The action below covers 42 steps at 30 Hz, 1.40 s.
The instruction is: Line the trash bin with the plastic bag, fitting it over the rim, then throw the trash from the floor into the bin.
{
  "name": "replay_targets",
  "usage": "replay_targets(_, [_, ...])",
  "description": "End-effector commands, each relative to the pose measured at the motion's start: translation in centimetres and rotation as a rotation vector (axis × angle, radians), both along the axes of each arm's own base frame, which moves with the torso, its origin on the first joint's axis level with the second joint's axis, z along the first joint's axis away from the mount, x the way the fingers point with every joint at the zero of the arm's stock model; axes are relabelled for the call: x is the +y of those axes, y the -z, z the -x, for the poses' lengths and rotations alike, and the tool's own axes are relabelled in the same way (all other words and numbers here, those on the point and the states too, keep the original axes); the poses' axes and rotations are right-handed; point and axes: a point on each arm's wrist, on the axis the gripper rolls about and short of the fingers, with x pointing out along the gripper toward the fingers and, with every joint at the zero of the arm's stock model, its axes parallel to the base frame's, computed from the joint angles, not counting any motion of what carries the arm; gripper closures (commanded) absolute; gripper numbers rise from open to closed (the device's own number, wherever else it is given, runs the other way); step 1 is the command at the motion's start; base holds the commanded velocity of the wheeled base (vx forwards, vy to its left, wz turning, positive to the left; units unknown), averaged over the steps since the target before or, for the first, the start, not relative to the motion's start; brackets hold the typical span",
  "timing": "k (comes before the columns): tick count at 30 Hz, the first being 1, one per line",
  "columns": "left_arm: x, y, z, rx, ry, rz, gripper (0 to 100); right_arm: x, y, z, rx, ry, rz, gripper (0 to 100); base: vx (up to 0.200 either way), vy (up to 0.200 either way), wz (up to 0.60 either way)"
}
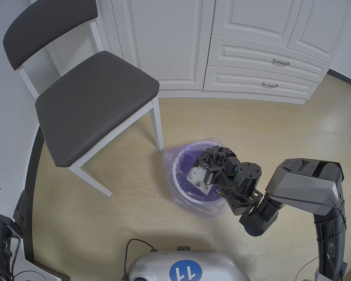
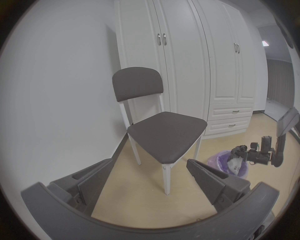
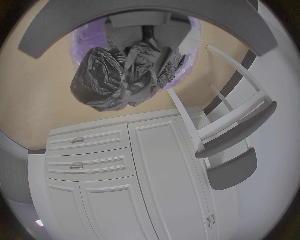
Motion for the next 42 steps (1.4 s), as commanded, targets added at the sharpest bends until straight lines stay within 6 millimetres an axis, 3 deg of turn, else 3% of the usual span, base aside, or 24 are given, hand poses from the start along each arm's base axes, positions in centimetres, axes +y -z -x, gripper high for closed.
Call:
replay_targets(1, [1.2,3.5,6.4,-0.122,-0.074,-0.024,0,-0.1,1.0,-1.1,-0.01,0.017,-0.009,100,0.0,0.0,0.0])
replay_targets(7, [0.8,5.0,7.3,-0.132,-0.169,0.052,0,-0.2,0.5,-1.0,-0.019,0.017,-0.017,100,0.0,0.0,0.0])
replay_targets(14, [0.6,6.8,7.0,0.04,-0.066,0.04,0,-0.5,0.6,-1.0,-0.014,0.023,-0.012,100,0.0,0.0,0.0])
replay_targets(20, [0.6,6.8,7.0,0.021,-0.051,0.135,0,-0.6,0.5,-1.1,-0.017,0.026,-0.013,100,0.0,0.0,0.0])
replay_targets(24, [0.5,6.9,7.0,0.028,-0.041,0.107,0,-0.7,0.3,-1.2,-0.022,0.031,-0.015,100,0.0,0.0,0.0])
replay_targets(30, [0.2,7.0,7.1,0.082,0.114,0.1,0,-0.6,0.1,-0.9,-0.022,0.026,-0.016,100,0.0,0.0,0.0])
replay_targets(42, [0.1,7.6,6.9,0.111,0.137,0.062,0,-0.8,0.0,-0.6,-0.015,0.026,-0.009,100,0.0,0.0,0.0])
